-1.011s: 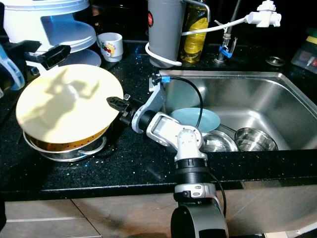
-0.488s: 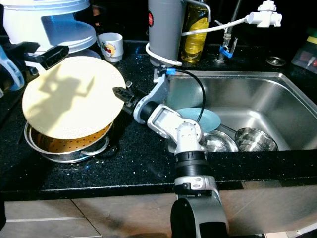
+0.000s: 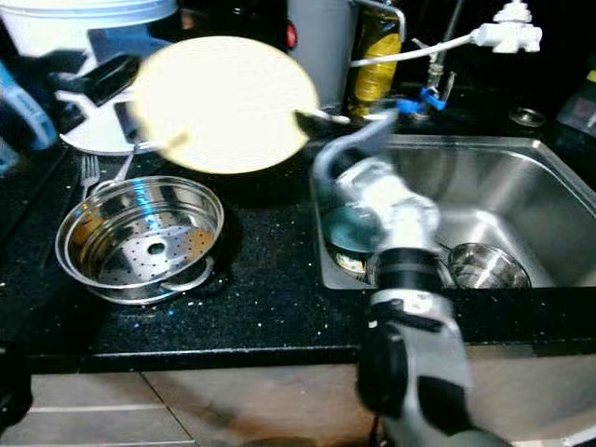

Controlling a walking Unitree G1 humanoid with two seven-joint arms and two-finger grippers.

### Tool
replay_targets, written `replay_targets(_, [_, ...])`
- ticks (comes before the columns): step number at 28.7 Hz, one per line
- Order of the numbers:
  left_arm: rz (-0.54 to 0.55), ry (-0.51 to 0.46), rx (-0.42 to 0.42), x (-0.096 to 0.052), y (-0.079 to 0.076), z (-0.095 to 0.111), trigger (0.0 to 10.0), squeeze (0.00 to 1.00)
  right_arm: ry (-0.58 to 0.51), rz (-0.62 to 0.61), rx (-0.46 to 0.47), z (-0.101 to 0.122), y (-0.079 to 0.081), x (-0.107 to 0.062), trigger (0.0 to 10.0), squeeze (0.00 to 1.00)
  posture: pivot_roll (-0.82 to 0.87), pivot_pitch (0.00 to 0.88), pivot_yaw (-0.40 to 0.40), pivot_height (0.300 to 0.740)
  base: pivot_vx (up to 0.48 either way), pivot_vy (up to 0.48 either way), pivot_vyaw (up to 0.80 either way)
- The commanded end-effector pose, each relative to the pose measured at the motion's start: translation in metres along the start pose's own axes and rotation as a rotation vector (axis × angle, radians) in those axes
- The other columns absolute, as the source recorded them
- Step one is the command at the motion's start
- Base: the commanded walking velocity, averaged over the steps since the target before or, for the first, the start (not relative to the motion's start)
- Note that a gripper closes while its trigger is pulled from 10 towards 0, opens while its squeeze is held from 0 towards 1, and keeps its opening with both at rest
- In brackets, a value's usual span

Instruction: Kitchen organization

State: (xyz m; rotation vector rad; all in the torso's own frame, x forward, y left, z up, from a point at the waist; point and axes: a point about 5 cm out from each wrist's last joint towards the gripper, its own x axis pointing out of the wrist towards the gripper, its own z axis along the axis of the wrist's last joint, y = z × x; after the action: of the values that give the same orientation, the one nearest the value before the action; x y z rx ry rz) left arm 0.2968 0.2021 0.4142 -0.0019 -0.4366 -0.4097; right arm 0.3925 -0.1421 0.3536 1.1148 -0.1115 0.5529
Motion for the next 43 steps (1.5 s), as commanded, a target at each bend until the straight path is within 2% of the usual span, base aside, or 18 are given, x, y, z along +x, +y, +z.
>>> replay_targets(1, [-0.068,0.006,0.027,0.005,-0.016,-0.006,10.0,0.0,-0.024,-0.013,-0.085,0.009,-0.001,-0.004,0.0,0.0,0.05,0.205,-0.041,0.74,0.0,0.0,0.0])
replay_targets(3, [-0.159,0.026,0.001,0.012,-0.037,-0.021,10.0,0.0,-0.105,-0.054,-0.243,0.035,-0.003,-0.017,0.0,0.0,0.04,0.208,-0.027,0.74,0.0,0.0,0.0])
replay_targets(5, [-0.204,0.018,-0.036,0.015,-0.047,-0.026,10.0,0.0,-0.148,-0.065,-0.305,0.047,-0.002,-0.022,0.0,0.0,0.04,0.208,-0.027,0.74,0.0,0.0,0.0])
replay_targets(7, [-0.31,0.023,-0.125,0.019,-0.068,-0.035,10.0,0.0,-0.216,-0.087,-0.476,0.067,0.001,-0.034,0.0,0.0,0.04,0.209,-0.02,0.74,0.0,0.0,0.0])
replay_targets(8, [-0.368,0.057,-0.153,0.021,-0.081,-0.044,10.0,0.0,-0.242,-0.107,-0.616,0.077,0.003,-0.041,0.0,0.0,0.04,0.209,-0.02,0.74,0.0,0.0,0.0])
replay_targets(9, [-0.368,0.057,-0.153,0.021,-0.081,-0.044,10.0,0.0,-0.242,-0.107,-0.616,0.077,0.003,-0.041,0.0,0.0,0.04,0.209,-0.02,0.74,0.0,0.0,0.0])
replay_targets(14, [-0.443,0.174,-0.14,0.024,-0.098,-0.064,10.0,0.0,-0.264,-0.153,-0.936,0.091,0.011,-0.05,0.0,0.0,0.04,0.211,-0.017,0.74,0.0,0.0,0.0])
replay_targets(15, [-0.443,0.174,-0.14,0.024,-0.098,-0.064,10.0,0.0,-0.264,-0.153,-0.936,0.091,0.011,-0.05,0.0,0.0,0.04,0.211,-0.017,0.74,0.0,0.0,0.0])
replay_targets(16, [-0.454,0.201,-0.13,0.025,-0.103,-0.071,10.0,0.0,-0.253,-0.165,-1.013,0.091,0.012,-0.051,0.0,0.0,0.04,0.211,-0.017,0.74,0.0,0.0,0.0])
replay_targets(17, [-0.472,0.257,-0.049,0.027,-0.112,-0.086,10.0,0.0,-0.216,-0.188,-1.148,0.091,0.011,-0.053,0.0,0.0,0.04,0.21,-0.018,0.74,0.0,0.0,0.0])
replay_targets(20, [-0.488,0.283,0.006,0.028,-0.117,-0.094,10.0,0.0,-0.185,-0.197,-1.215,0.09,0.008,-0.054,0.1,0.0,0.04,0.209,-0.017,0.74,0.0,0.0,0.0])
replay_targets(27, [-0.495,0.289,0.024,0.033,-0.123,-0.096,10.0,0.0,-0.053,-0.235,-1.342,0.084,-0.008,-0.058,0.3,0.0,0.04,0.208,-0.016,0.74,0.0,0.0,0.0])
replay_targets(30, [-0.539,0.325,0.082,0.034,-0.129,-0.103,10.0,0.0,0.116,-0.31,-1.435,0.079,-0.03,-0.064,0.0,0.0,0.04,0.2,-0.019,0.74,0.0,0.0,0.0])
replay_targets(39, [-0.594,0.316,0.119,0.038,-0.139,-0.1,10.0,0.0,0.305,-0.399,-1.471,0.065,-0.062,-0.072,0.0,0.0,0.04,0.191,-0.016,0.74,0.0,0.0,0.0])
replay_targets(40, [-0.599,0.319,0.122,0.039,-0.14,-0.1,10.0,0.0,0.33,-0.402,-1.468,0.062,-0.066,-0.073,2.4,0.0,0.04,0.189,-0.015,0.74,0.0,0.0,0.0])
replay_targets(41, [-0.603,0.321,0.127,0.039,-0.14,-0.1,10.0,0.0,0.349,-0.407,-1.47,0.06,-0.068,-0.074,4.1,0.0,0.04,0.189,-0.015,0.74,0.0,0.0,0.0])
replay_targets(42, [-0.603,0.321,0.127,0.039,-0.14,-0.1,10.0,0.0,0.349,-0.407,-1.47,0.06,-0.068,-0.074,4.1,0.0,0.04,0.189,-0.015,0.74,0.0,0.0,0.0])
replay_targets(43, [-0.606,0.322,0.136,0.04,-0.14,-0.1,10.0,0.0,0.363,-0.414,-1.471,0.059,-0.071,-0.074,7.5,0.0,0.04,0.189,-0.014,0.74,0.0,0.0,0.0])
